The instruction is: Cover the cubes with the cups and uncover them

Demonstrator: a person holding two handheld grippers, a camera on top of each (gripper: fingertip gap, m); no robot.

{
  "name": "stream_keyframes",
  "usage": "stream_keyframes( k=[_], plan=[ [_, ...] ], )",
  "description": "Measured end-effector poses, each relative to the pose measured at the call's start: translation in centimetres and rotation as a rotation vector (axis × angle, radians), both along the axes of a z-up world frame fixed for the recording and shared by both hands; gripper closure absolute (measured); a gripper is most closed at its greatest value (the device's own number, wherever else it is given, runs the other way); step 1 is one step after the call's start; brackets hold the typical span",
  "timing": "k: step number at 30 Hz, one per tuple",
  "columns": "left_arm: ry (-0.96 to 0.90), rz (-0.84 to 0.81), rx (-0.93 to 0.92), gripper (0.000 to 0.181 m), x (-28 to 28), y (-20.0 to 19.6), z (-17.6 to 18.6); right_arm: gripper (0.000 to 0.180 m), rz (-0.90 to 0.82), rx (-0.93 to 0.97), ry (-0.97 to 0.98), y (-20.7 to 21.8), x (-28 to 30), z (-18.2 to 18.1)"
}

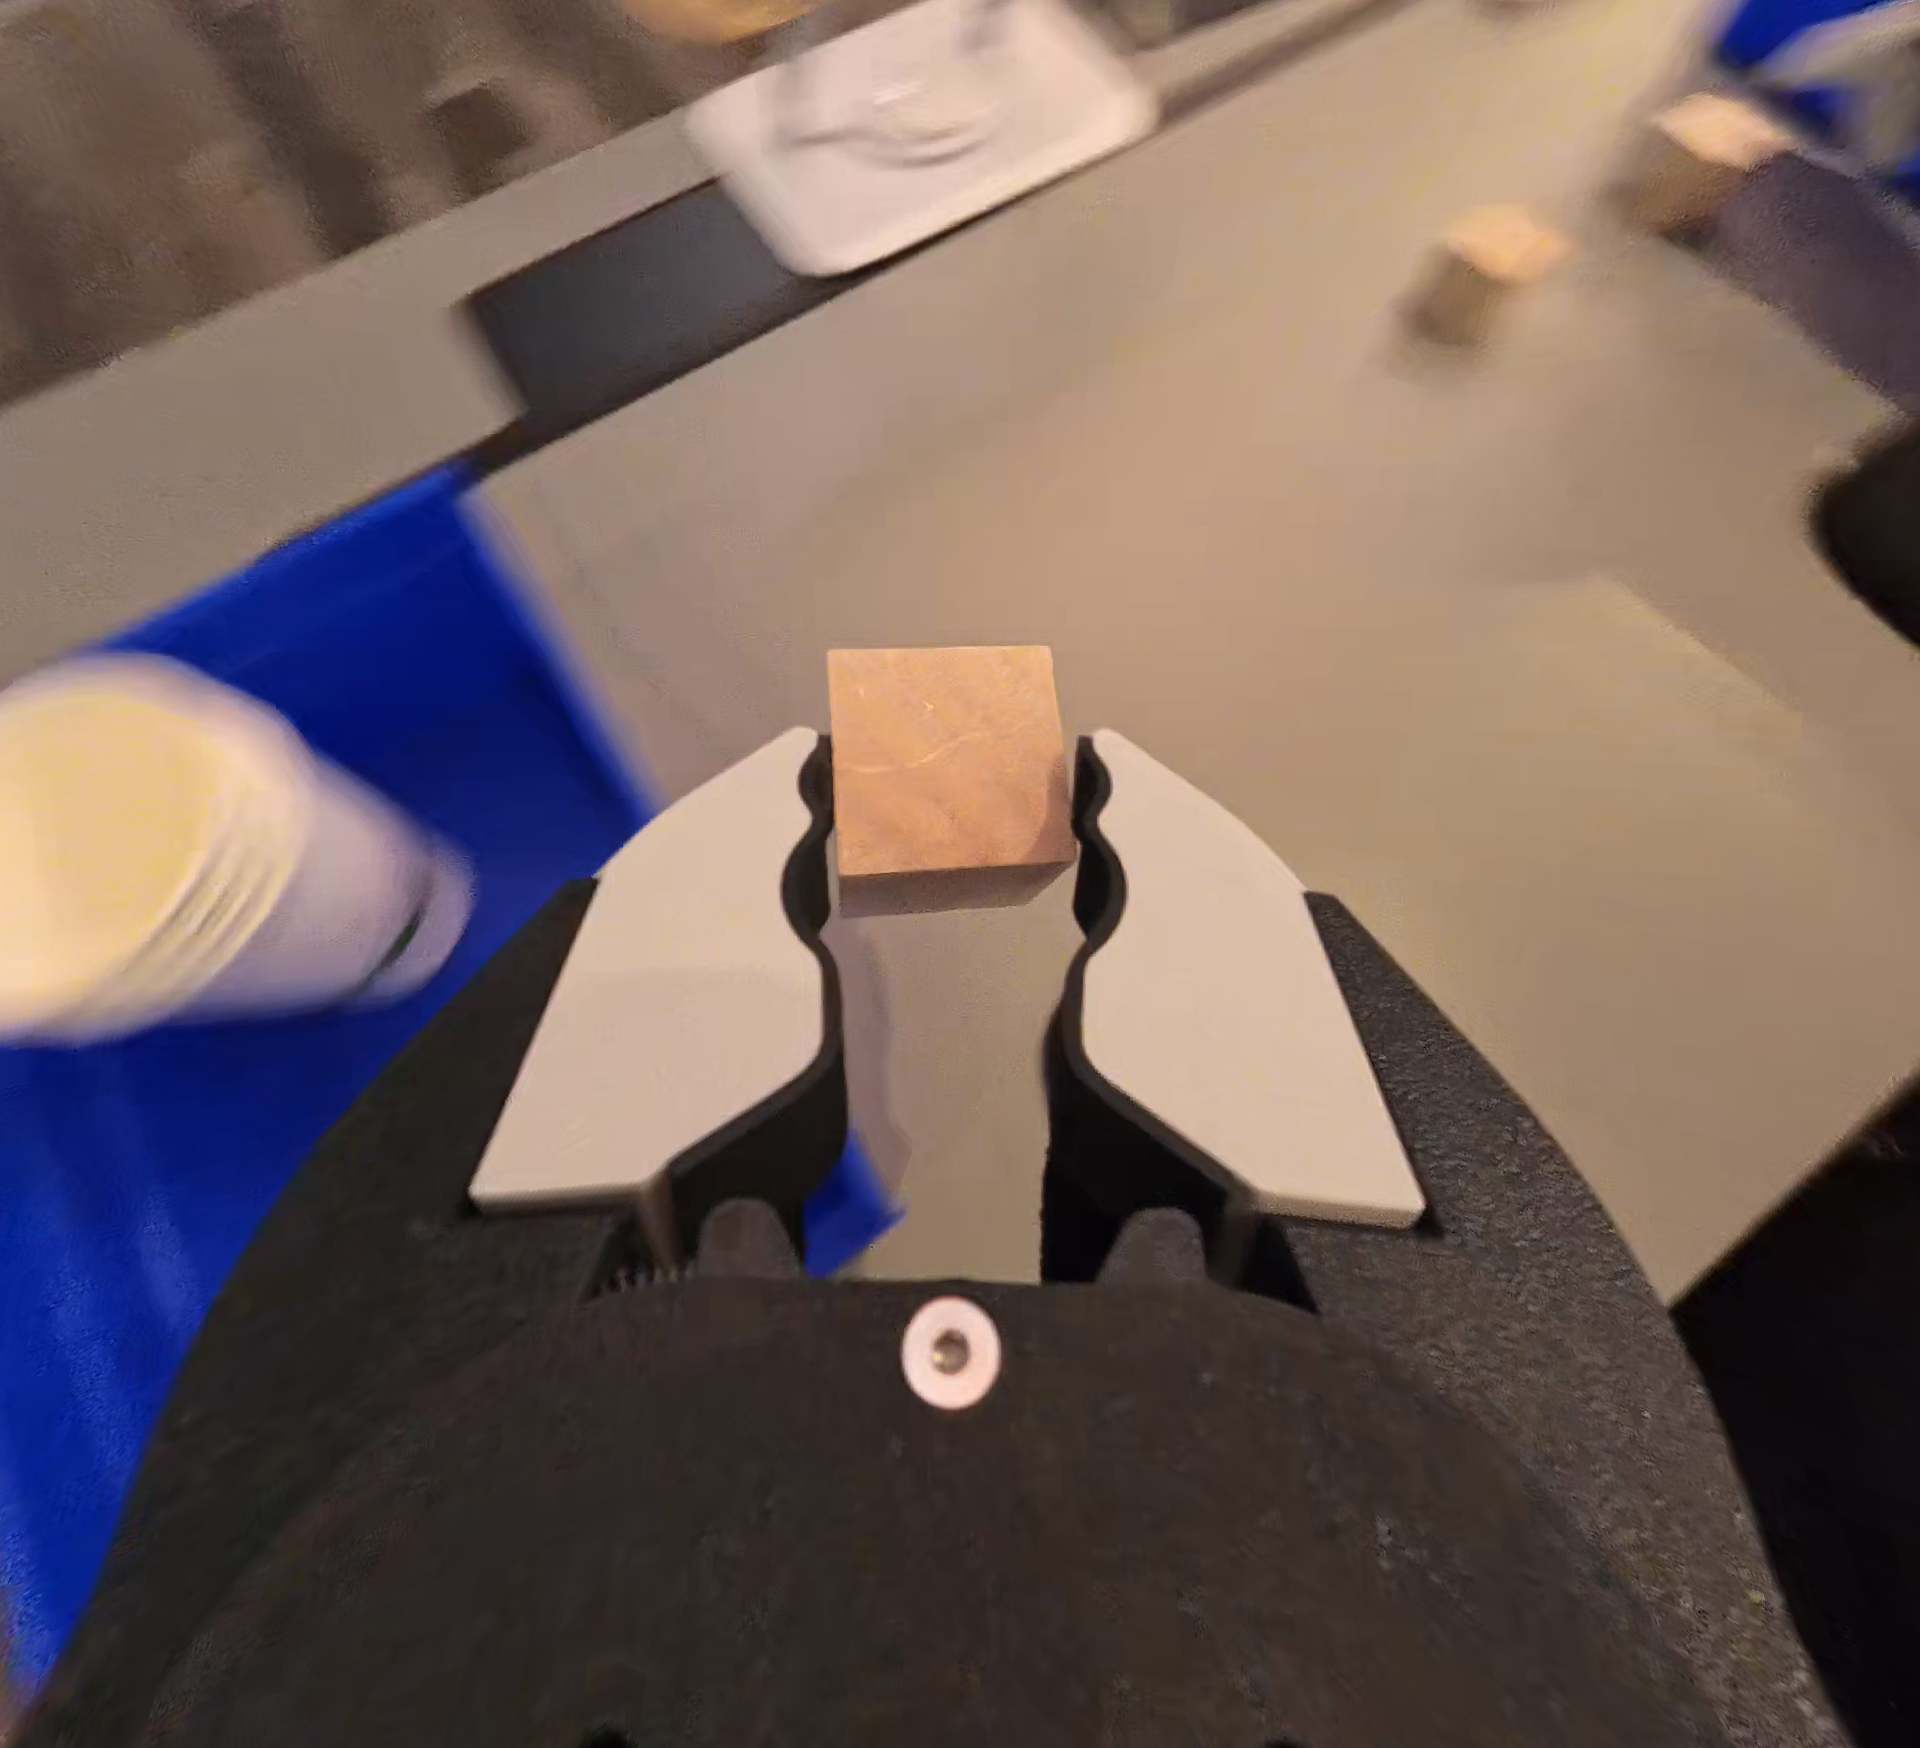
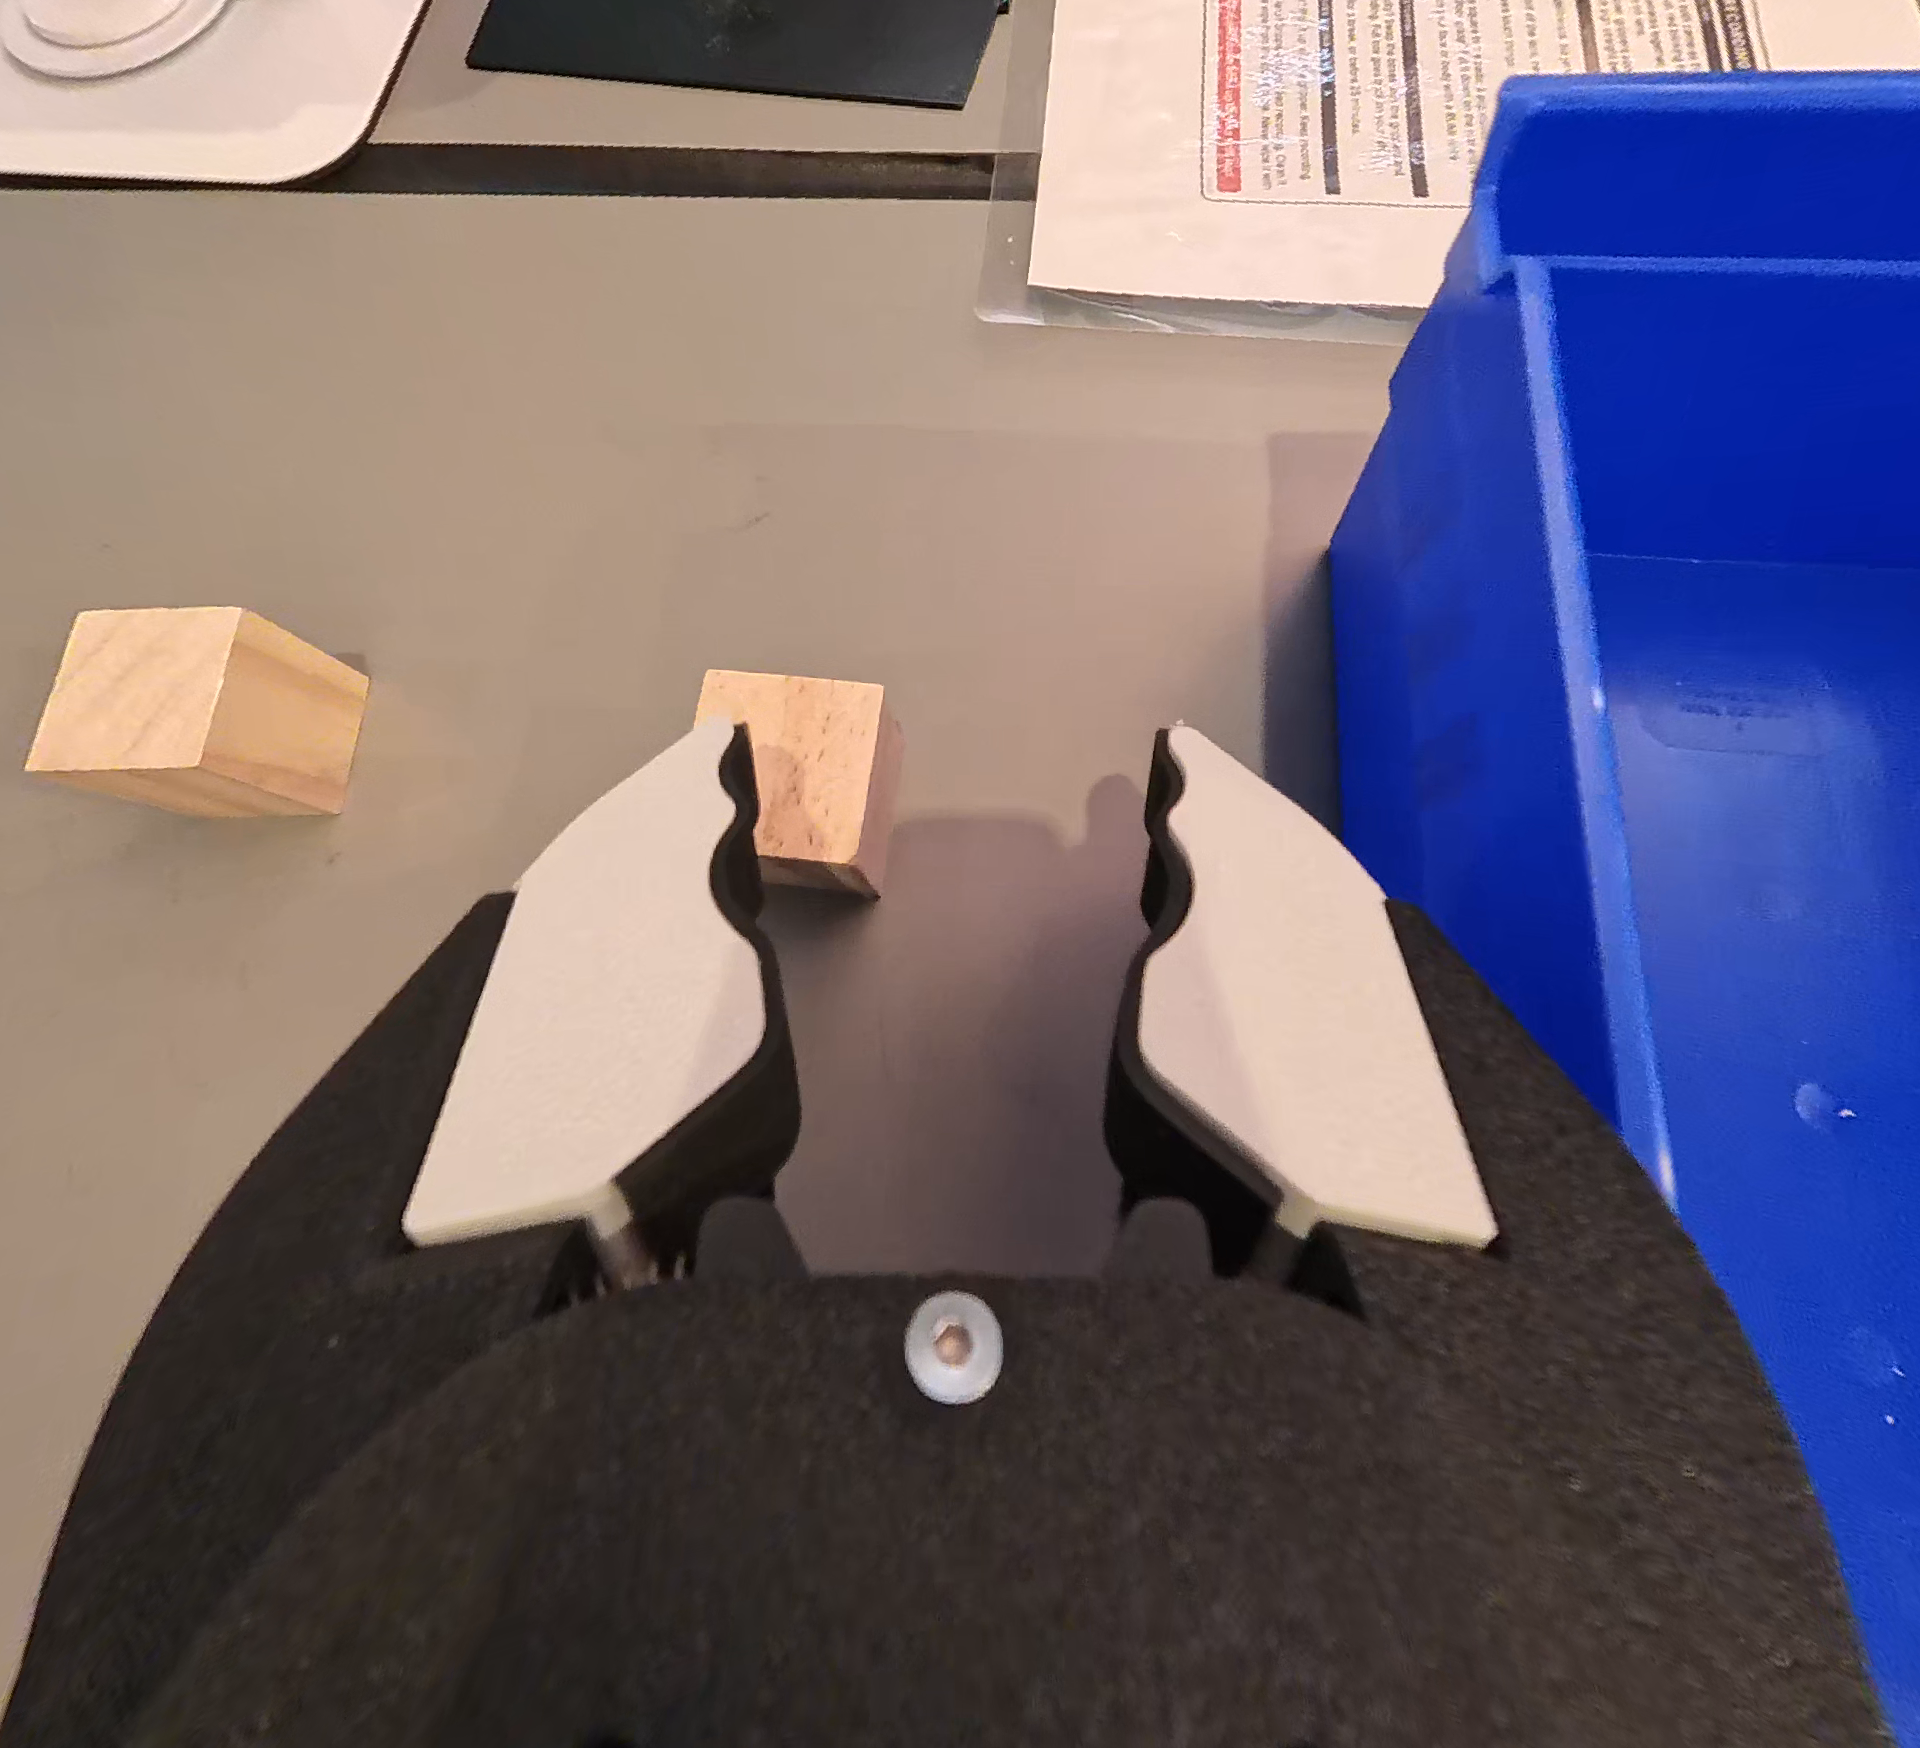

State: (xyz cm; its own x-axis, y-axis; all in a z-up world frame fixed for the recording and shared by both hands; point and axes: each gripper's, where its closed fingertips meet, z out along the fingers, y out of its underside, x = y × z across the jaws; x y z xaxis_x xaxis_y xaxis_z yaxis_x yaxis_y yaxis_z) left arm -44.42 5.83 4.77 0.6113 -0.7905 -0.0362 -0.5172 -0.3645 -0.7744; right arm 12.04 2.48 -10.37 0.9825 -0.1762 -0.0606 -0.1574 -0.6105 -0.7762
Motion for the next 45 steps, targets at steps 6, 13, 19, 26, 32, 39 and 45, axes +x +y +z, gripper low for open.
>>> stream_keyframes(
  k=[6, 13, 19, 26, 32, 39, 45],
  plan=[
    [0.343, -0.337, 0.126, 0.137, 12.7, 2.4, -6.5, 0.108, 0.011, 0.019, 0.009, 0.0, -0.2, 0.3],
    [0.54, -0.579, 0.019, 0.137, 20.1, 5.2, -14.8, 0.108, 0.031, -0.005, 0.03, 0.3, -0.5, -0.7],
    [0.516, -0.644, -0.02, 0.137, 23.1, 5.8, -16.1, 0.109, 0.039, -0.001, 0.025, 0.3, -0.6, -0.4],
    [0.427, -0.699, -0.052, 0.137, 24.4, 5.1, -17.1, 0.109, 0.044, 0.016, 0.041, 0.4, -0.7, -0.1],
    [0.387, -0.736, -0.087, 0.137, 24.3, 5.3, -17.6, 0.109, 0.053, 0.001, 0.032, 0.4, -0.9, -0.4],
    [0.419, -0.732, -0.087, 0.137, 23.8, 6.0, -18.2, 0.109, 0.051, -0.004, 0.031, 0.4, -0.8, -0.5],
    [0.27, -0.682, -0.025, 0.115, 24.0, 4.5, -12.5, 0.108, 0.059, -0.017, 0.036, 0.5, -0.9, -0.9]
  ],
)
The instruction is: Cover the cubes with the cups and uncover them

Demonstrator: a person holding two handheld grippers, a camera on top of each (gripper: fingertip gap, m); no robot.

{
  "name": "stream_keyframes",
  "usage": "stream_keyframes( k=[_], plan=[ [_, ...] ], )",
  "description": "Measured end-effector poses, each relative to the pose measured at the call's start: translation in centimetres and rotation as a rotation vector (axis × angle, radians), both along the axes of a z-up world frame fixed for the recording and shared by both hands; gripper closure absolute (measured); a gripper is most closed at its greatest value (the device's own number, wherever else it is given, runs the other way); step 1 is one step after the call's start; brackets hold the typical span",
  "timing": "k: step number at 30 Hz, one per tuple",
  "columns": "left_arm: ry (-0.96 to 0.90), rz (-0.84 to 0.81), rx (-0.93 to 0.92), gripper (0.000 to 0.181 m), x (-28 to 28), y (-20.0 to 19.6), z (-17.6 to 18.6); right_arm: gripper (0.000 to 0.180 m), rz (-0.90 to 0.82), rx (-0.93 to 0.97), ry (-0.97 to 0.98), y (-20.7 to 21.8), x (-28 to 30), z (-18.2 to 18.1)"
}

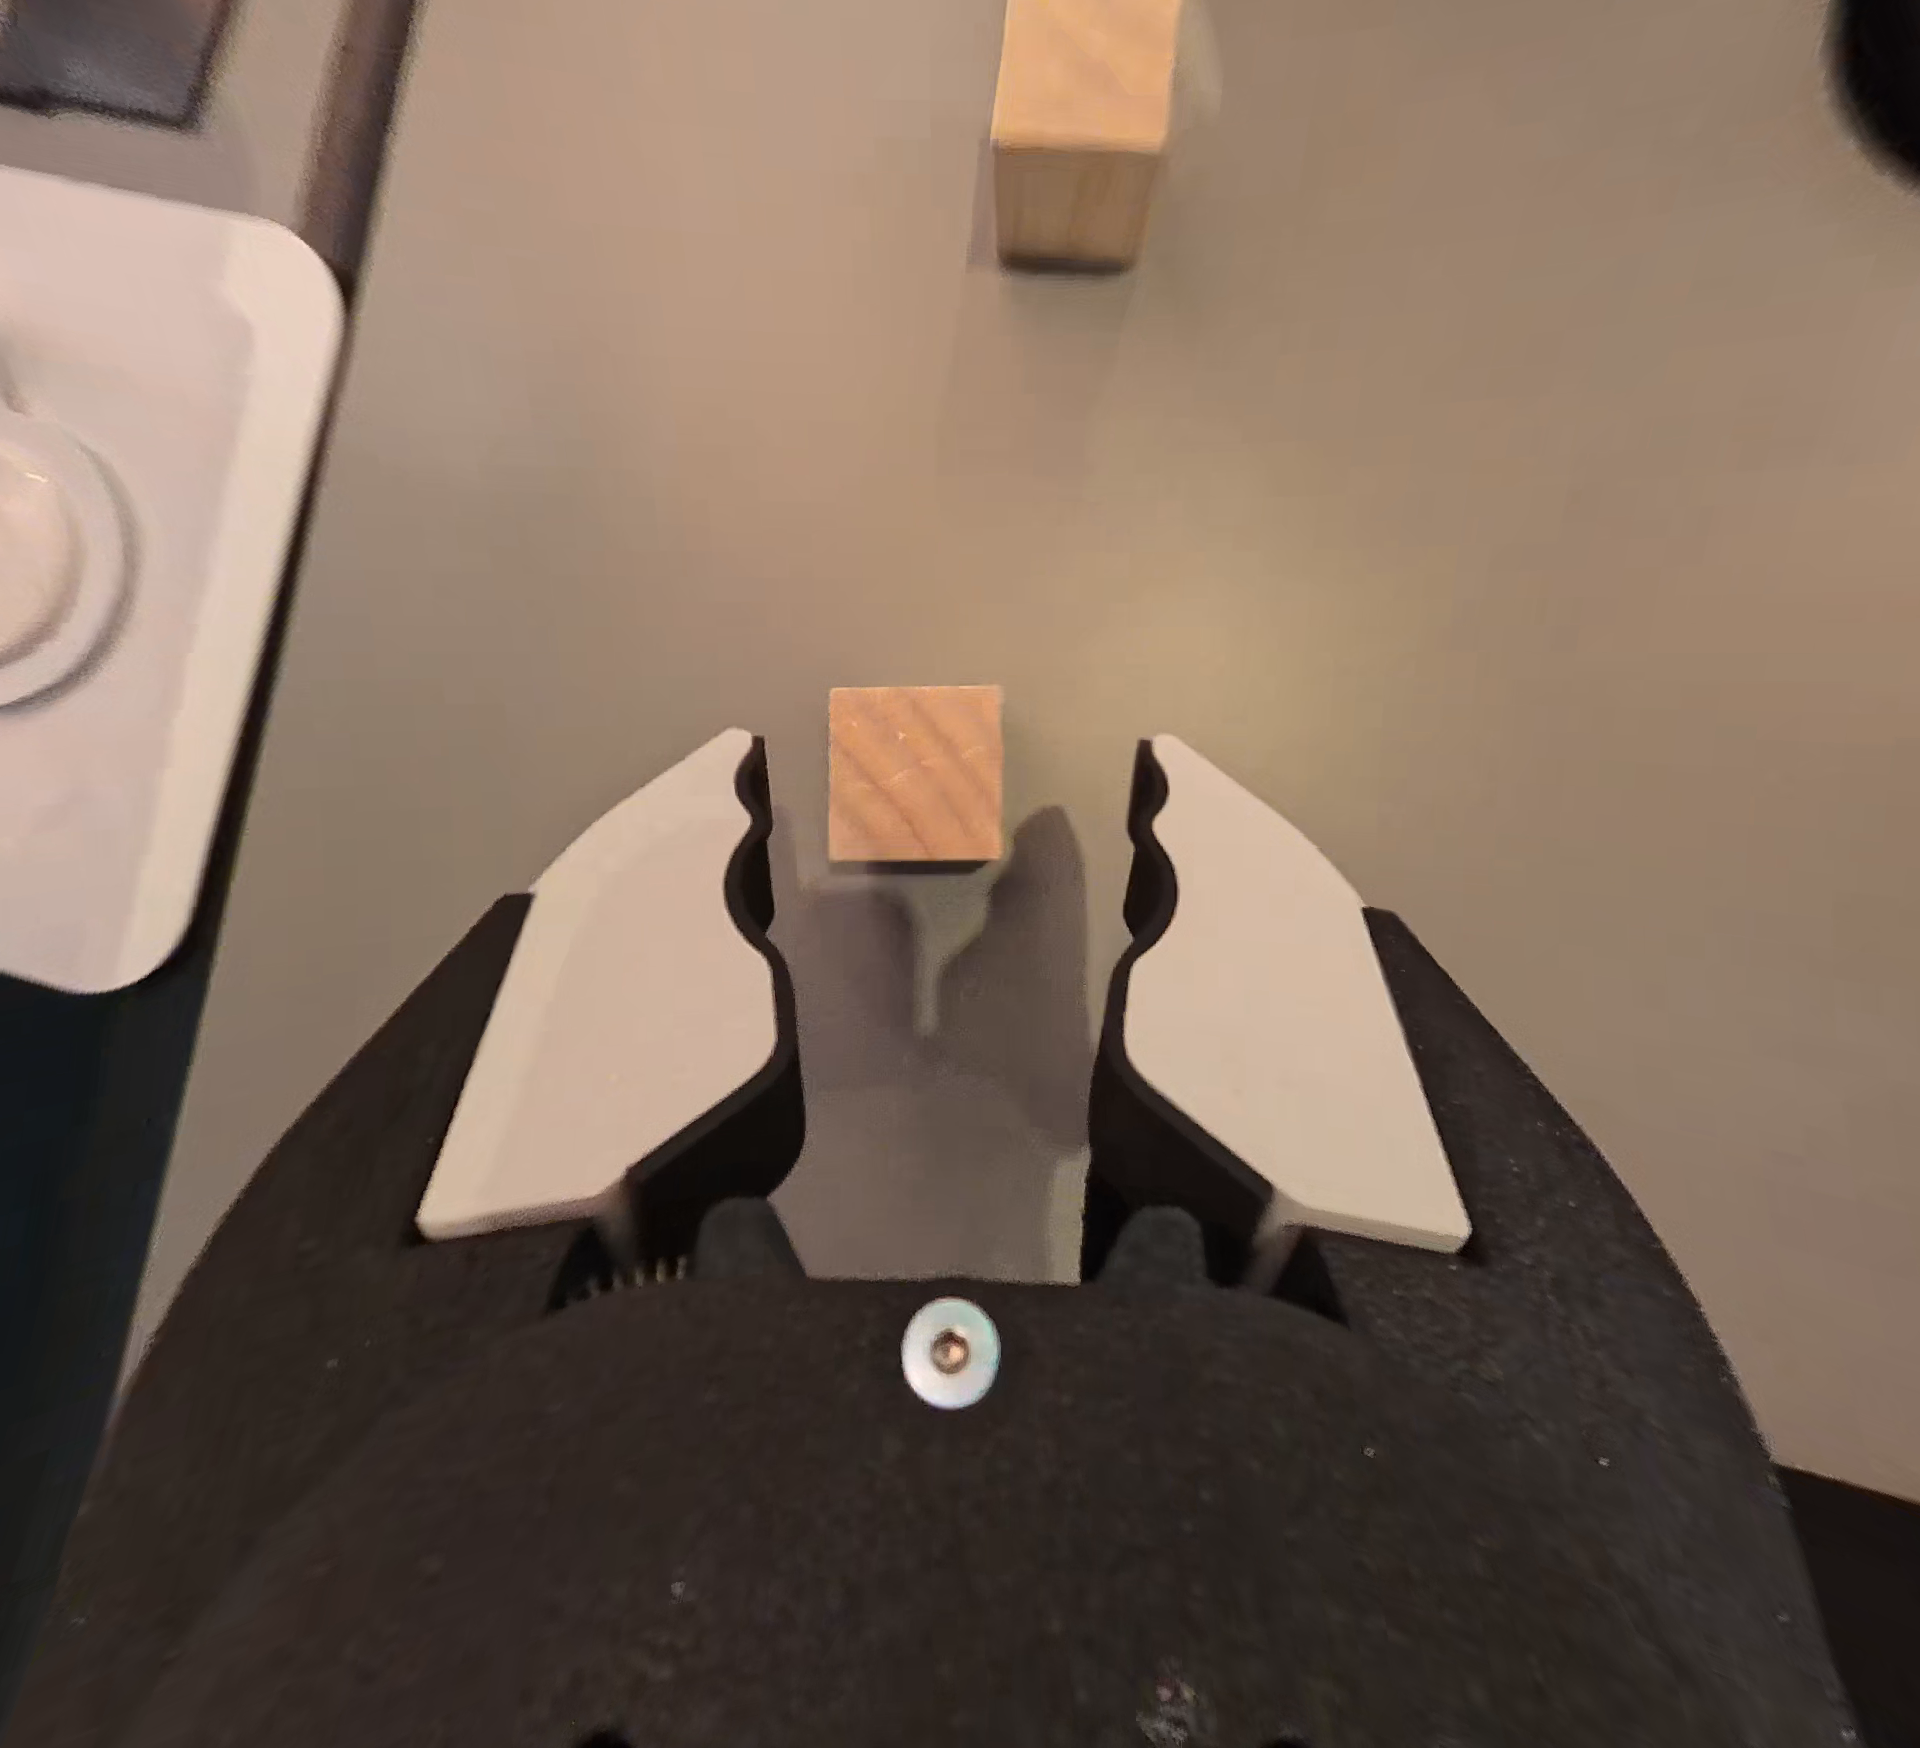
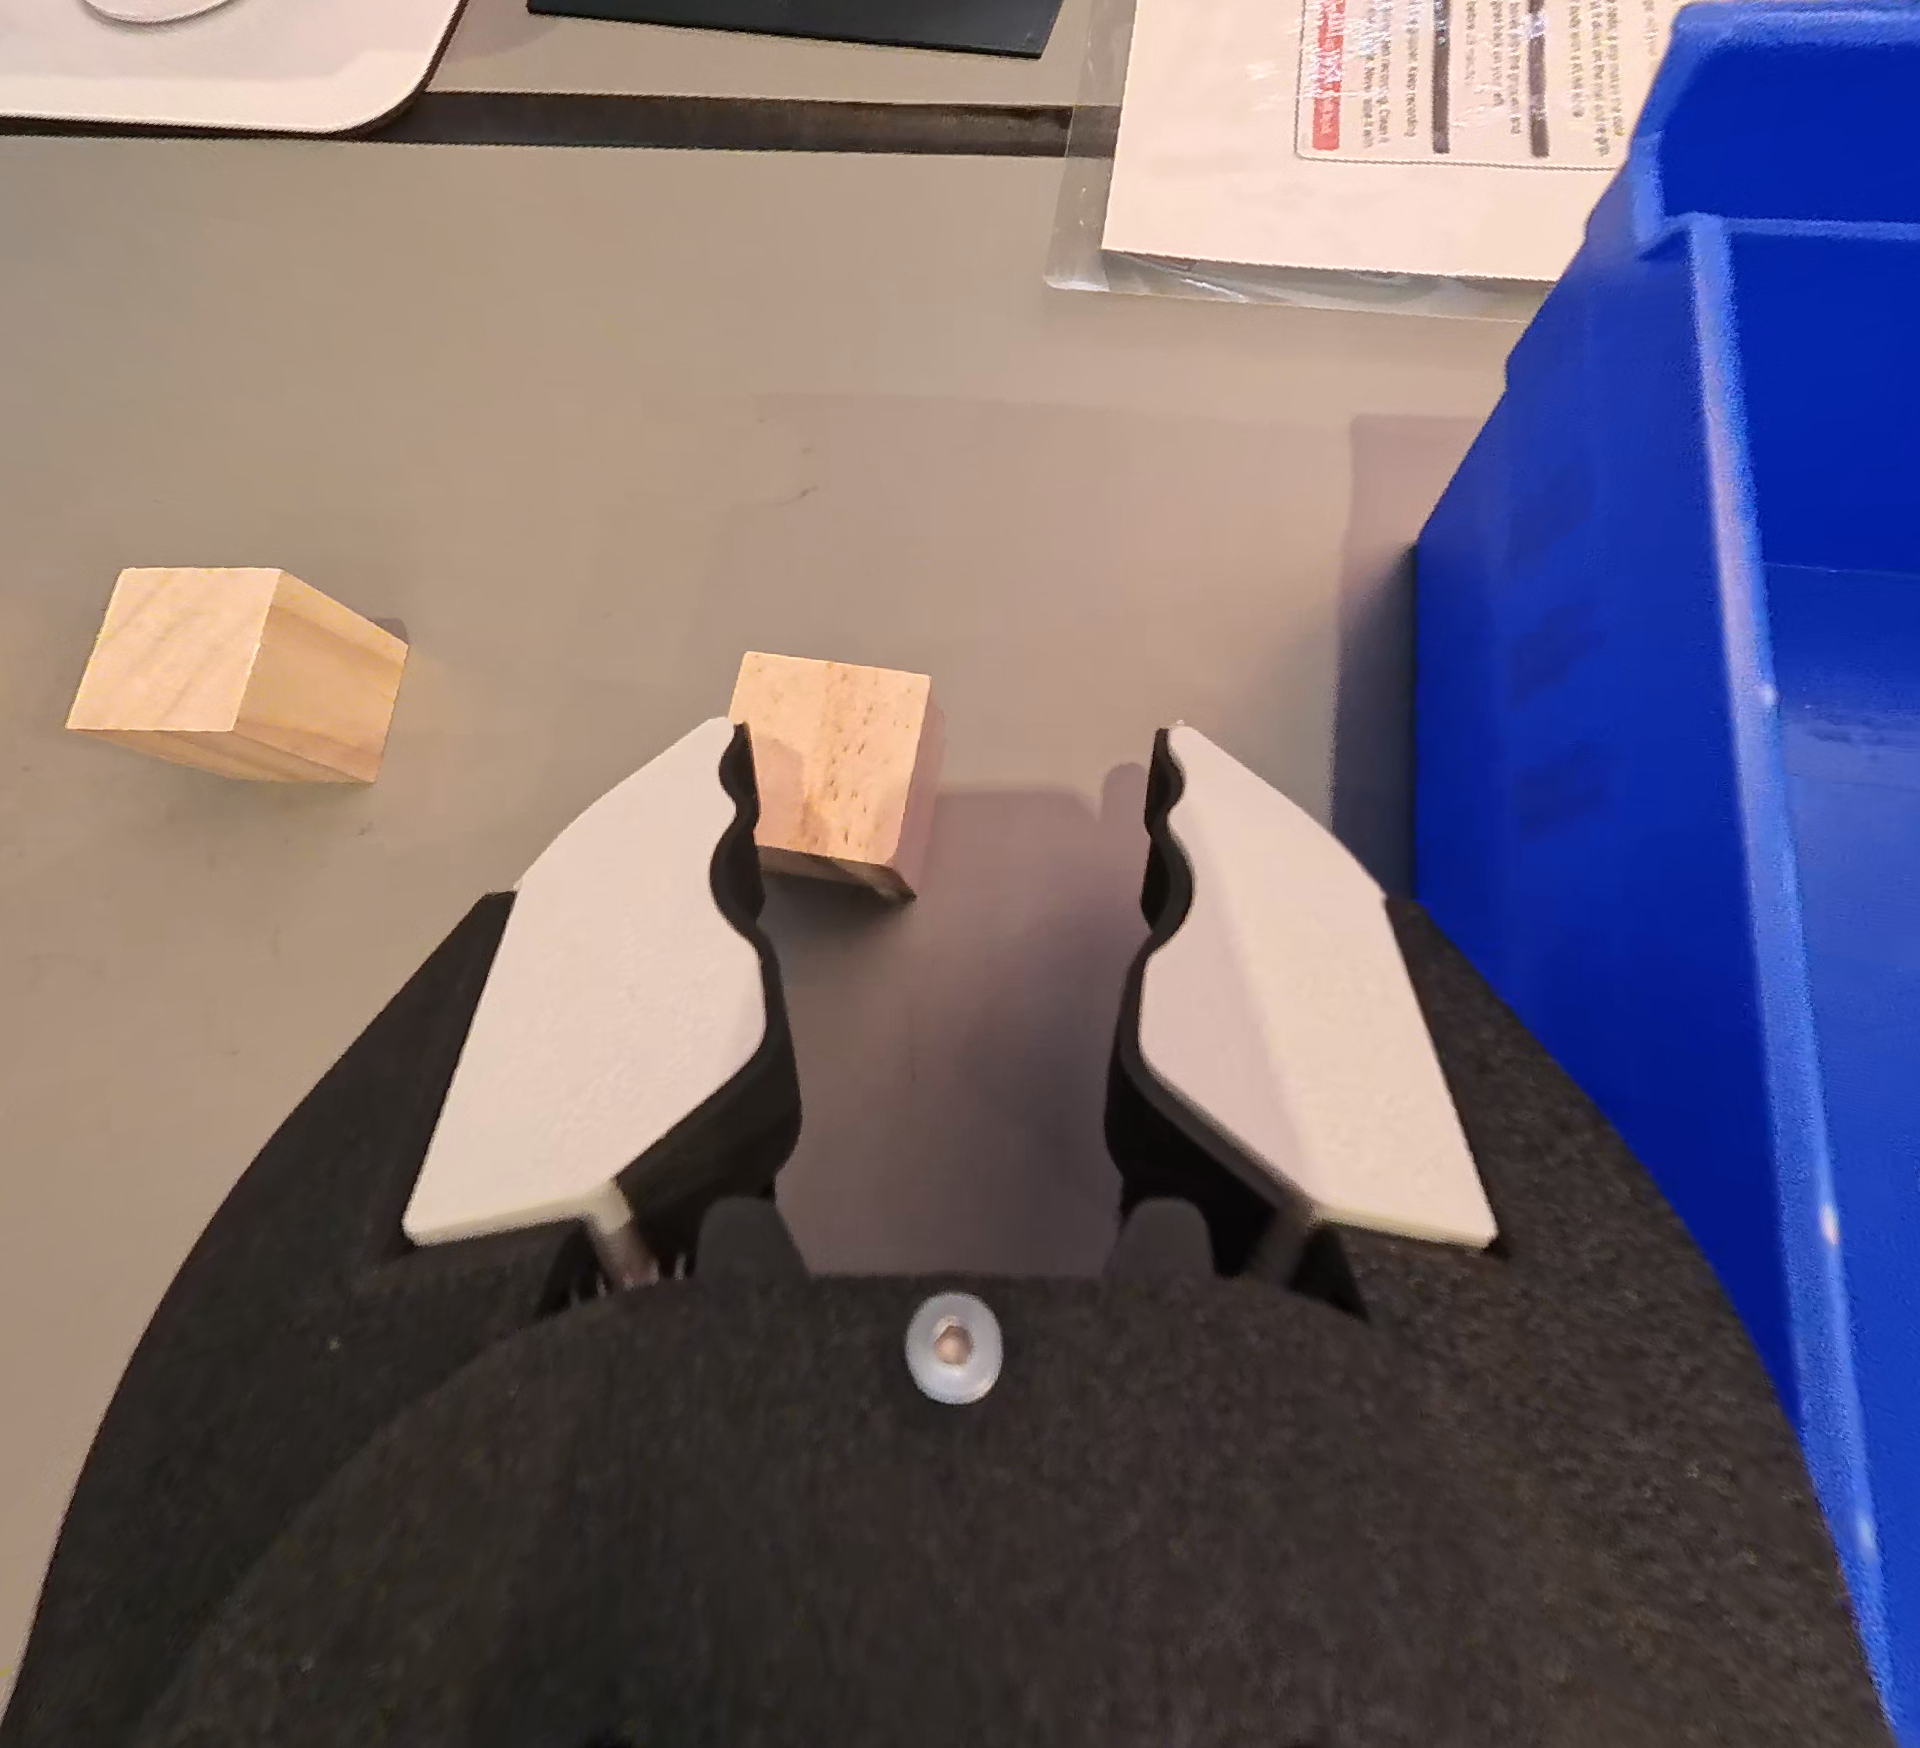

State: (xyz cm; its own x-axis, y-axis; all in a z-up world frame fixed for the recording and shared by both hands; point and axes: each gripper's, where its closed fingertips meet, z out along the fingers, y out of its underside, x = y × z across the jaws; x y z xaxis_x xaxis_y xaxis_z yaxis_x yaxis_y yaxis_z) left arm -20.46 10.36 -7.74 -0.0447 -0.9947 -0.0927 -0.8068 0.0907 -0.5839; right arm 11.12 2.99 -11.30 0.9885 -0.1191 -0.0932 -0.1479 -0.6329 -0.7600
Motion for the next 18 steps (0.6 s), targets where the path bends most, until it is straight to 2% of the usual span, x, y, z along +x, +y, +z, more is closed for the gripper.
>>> stream_keyframes(
  k=[3, 6, 9, 11, 13, 14, 18],
  plan=[
    [-0.136, 0.07, 0.106, 0.117, -2.2, -1.1, 5.9, 0.108, 0.007, 0.0, 0.005, 0.1, -0.2, 0.0],
    [-0.309, 0.218, 0.293, 0.117, -7.0, -1.4, 12.9, 0.108, 0.007, 0.009, 0.004, 0.1, -0.2, 0.3],
    [-0.421, 0.453, 0.565, 0.137, -15.1, 0.2, 18.9, 0.109, 0.01, 0.018, -0.001, 0.3, -0.5, 0.6],
    [-0.441, 0.65, 0.743, 0.158, -21.7, 1.4, 21.4, 0.109, 0.017, 0.011, -0.01, 0.3, -0.7, 0.5],
    [-0.401, 0.827, 0.778, 0.173, -27.5, 2.2, 20.9, 0.108, 0.024, 0.001, -0.018, 0.3, -1.0, 0.3],
    [-0.351, 0.892, 0.716, 0.171, -29.8, 2.4, 19.3, 0.108, 0.027, -0.006, -0.022, 0.4, -1.1, 0.2],
    [-0.104, 1.074, 0.343, 0.13, -36.0, 2.1, 9.6, 0.108, 0.035, -0.027, -0.042, 0.4, -1.3, -0.1]
  ],
)
